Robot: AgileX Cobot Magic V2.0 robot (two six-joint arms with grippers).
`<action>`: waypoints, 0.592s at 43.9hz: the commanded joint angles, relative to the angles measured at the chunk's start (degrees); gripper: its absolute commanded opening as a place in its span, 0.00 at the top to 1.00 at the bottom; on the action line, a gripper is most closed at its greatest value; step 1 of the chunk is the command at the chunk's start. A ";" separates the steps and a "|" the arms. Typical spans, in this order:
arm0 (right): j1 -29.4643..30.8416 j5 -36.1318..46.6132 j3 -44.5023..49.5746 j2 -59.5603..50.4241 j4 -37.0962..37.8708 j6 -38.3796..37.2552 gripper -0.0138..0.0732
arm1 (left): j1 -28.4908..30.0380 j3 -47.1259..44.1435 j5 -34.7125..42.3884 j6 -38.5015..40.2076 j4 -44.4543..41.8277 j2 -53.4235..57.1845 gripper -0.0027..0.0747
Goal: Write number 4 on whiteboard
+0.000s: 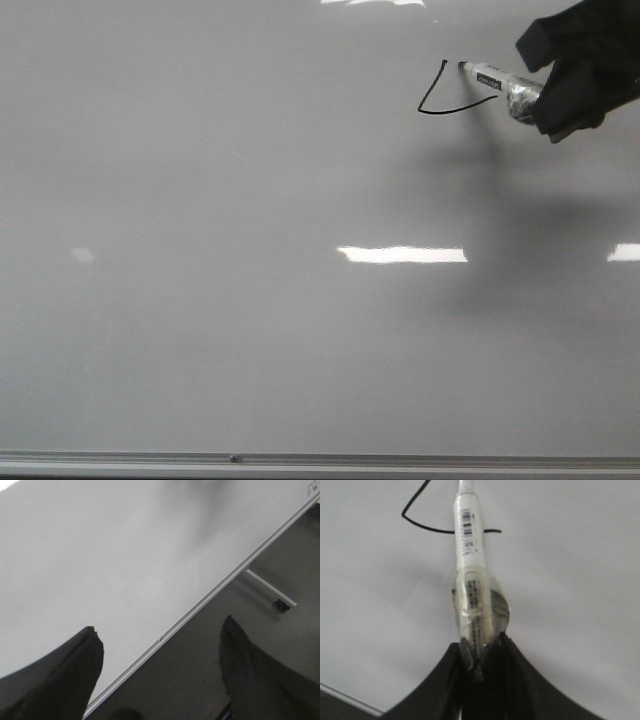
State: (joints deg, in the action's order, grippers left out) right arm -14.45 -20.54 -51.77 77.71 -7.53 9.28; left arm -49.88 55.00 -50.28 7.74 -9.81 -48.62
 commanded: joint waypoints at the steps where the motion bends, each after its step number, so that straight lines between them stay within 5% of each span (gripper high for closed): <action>1: -0.18 -0.66 -1.85 -0.01 0.03 0.26 0.92 | -0.11 1.44 3.80 0.55 -0.54 0.28 0.34; 9: -0.18 -14.12 -1.79 1.85 -0.05 0.32 0.92 | -0.11 1.44 3.80 0.55 -0.54 0.28 0.34; 26: -2.29 -16.78 -2.53 -9.99 -1.03 1.34 0.92 | -0.11 1.44 3.90 0.55 -0.54 0.28 0.34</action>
State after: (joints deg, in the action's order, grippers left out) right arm -15.71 -37.05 -52.39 73.01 -7.88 9.80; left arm -49.88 55.00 -50.15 7.74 -9.81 -48.62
